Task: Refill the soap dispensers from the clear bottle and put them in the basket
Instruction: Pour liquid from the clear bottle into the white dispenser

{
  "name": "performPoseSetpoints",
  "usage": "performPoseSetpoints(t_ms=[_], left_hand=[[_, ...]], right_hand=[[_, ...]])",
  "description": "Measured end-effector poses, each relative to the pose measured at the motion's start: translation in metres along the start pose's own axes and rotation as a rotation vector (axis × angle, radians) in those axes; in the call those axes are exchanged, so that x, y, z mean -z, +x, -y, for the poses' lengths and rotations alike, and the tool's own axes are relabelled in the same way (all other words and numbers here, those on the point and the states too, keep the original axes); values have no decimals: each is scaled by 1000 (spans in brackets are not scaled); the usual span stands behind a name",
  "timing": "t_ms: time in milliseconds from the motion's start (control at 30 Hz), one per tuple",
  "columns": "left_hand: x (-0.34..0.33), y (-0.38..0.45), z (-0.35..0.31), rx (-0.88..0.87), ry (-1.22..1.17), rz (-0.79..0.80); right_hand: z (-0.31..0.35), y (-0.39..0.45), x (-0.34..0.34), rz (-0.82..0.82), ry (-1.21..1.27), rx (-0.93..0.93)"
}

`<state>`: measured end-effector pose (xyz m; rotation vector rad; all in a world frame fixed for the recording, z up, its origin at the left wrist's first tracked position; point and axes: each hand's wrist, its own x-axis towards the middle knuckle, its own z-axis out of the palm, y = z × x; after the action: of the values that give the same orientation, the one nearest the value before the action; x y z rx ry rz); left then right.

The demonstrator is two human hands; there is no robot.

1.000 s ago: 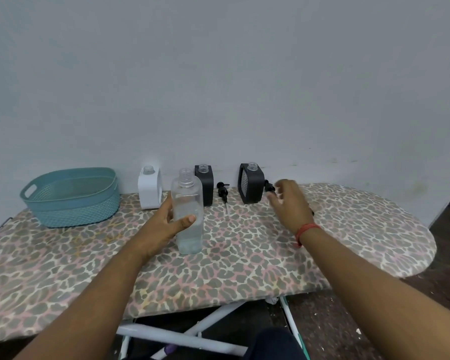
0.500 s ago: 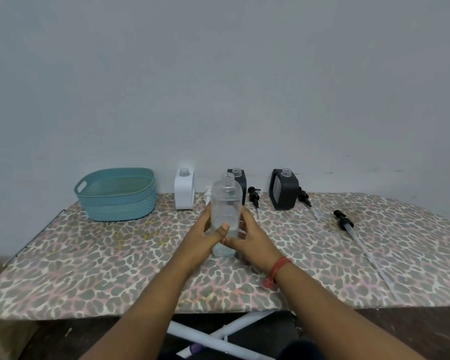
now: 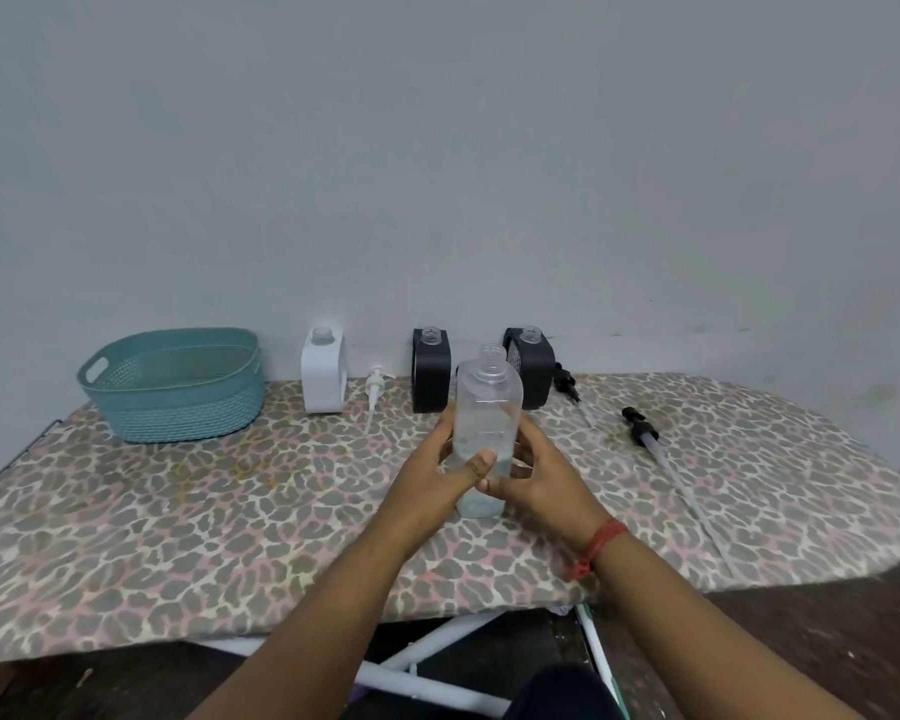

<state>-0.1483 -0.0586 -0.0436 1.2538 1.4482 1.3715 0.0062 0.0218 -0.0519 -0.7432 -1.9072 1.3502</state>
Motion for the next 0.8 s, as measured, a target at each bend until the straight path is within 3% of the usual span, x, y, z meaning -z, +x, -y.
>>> performPoseSetpoints(t_ms=[300,400,467,533,633,800], left_hand=[[9,-5,5,0,22,32],[27,-9,7,-4,141,-52],[45,-14,11,-16,204,-120],[65,-19,14,-21,220,-208],[92,-19,22,-40,299,-367],[133,-3,31,16,339,-508]], right_hand=[[-9,-13,2,6,-58,-30],[-3,-29,-2,-274,-98,-26],[2,-43,-10,-501,-253,128],[9,-54,-25,-571,-394,310],[17,-59,-61,-372,-502,409],[18,-16,-120,-37,-455,261]])
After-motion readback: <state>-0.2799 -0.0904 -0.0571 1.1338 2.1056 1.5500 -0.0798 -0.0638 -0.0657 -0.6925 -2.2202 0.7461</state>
